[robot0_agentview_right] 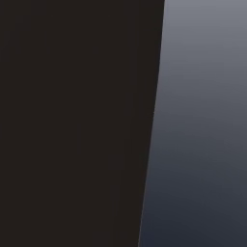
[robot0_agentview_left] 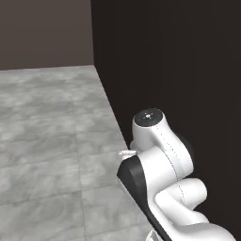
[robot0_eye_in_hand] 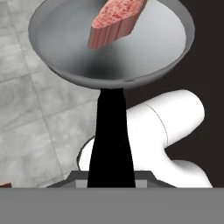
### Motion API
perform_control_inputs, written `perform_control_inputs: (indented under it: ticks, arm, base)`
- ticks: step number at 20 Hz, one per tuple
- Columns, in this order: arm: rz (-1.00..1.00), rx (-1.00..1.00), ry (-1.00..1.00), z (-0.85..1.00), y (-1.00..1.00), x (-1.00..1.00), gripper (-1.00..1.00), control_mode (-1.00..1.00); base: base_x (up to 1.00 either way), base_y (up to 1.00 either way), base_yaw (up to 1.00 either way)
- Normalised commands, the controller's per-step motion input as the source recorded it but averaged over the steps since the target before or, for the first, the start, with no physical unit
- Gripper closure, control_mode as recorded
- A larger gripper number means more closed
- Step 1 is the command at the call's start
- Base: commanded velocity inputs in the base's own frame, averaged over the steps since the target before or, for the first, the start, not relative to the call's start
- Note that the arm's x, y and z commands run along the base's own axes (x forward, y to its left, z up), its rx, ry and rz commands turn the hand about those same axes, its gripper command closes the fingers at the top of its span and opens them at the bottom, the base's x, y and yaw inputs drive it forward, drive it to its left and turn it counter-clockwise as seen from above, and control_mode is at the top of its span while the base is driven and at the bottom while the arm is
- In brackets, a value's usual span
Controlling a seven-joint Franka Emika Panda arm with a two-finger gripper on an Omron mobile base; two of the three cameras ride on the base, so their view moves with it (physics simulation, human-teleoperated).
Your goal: Pick up the pan with the steak in it and place it on the dining table. Then place the steak on the plate.
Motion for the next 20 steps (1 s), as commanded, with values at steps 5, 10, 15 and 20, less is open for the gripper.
perform_control_inputs:
  ticks: [5,10,15,20]
  arm:
    - [0.00,0.00,0.00,0.00,0.00,0.00,1.00,1.00]
    - [0.00,0.00,0.00,0.00,0.00,0.00,1.00,1.00]
    - [0.00,0.00,0.00,0.00,0.00,0.00,1.00,1.00]
    - [0.00,0.00,0.00,0.00,0.00,0.00,1.00,1.00]
  base:
    - [1.00,-0.22,0.00]
    - [1.00,-0.23,0.00]
    - [0.65,-0.30,0.13]
    - [0.16,-0.18,0.35]
